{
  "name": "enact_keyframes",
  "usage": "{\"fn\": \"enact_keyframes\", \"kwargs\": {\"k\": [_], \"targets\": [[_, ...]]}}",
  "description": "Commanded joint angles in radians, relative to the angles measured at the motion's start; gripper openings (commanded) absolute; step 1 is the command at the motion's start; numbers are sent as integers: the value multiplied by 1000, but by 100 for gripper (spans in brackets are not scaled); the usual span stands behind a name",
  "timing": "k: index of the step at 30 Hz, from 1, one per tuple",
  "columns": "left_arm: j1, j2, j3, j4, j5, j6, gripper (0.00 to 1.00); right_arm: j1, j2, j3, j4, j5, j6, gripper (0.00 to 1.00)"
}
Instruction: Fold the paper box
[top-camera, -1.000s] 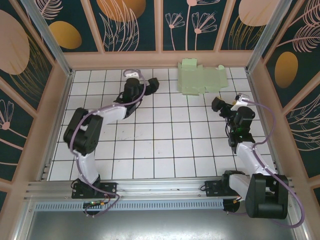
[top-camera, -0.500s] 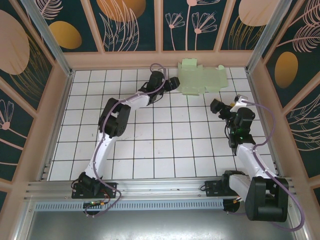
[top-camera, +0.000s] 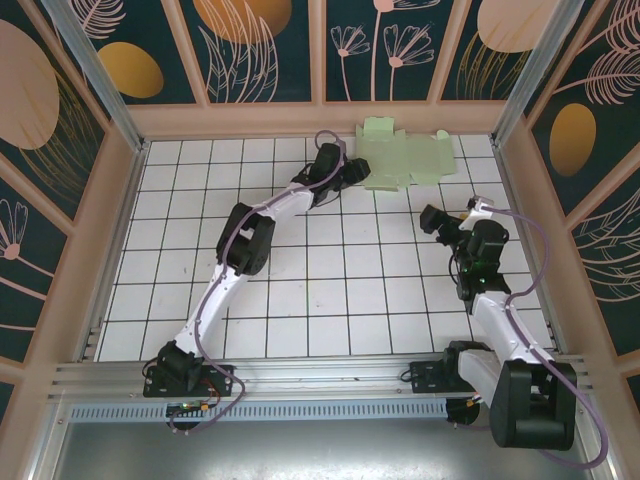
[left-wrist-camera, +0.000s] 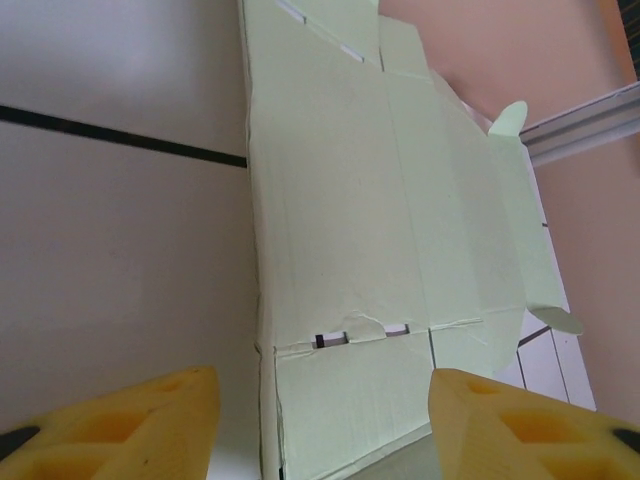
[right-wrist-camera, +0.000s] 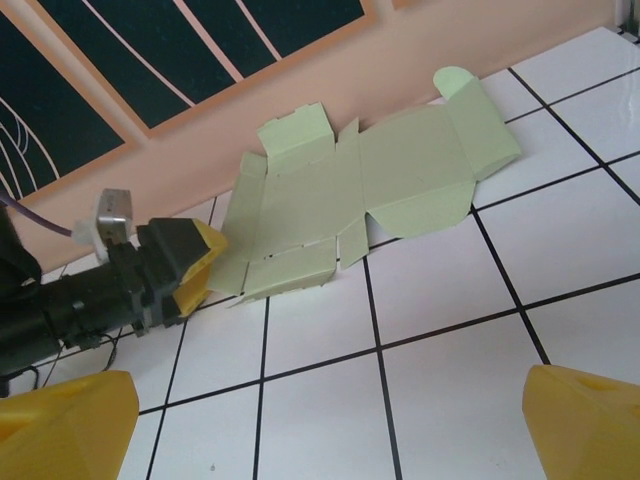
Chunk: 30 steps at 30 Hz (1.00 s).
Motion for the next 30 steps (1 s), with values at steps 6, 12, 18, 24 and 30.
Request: {"fn": "enact_keyframes", "kwargs": {"k": [6, 12, 18, 24, 30], "targets": [[-8, 90, 107, 13, 4, -126, 38, 5, -55, 34, -35, -1, -36, 99], [-12, 85, 110, 20, 14, -137, 8, 3, -52, 31, -28, 2, -49, 99], [-11, 11, 74, -7, 13, -98, 0, 0, -45, 30, -17, -7, -45, 99], [-12, -129, -119, 29, -13, -75, 0, -10, -42, 37, -33, -18, -26, 99], [-9, -299, -372, 135, -27, -67, 0, -14, -38, 37, -38, -18, -15, 99]]}}
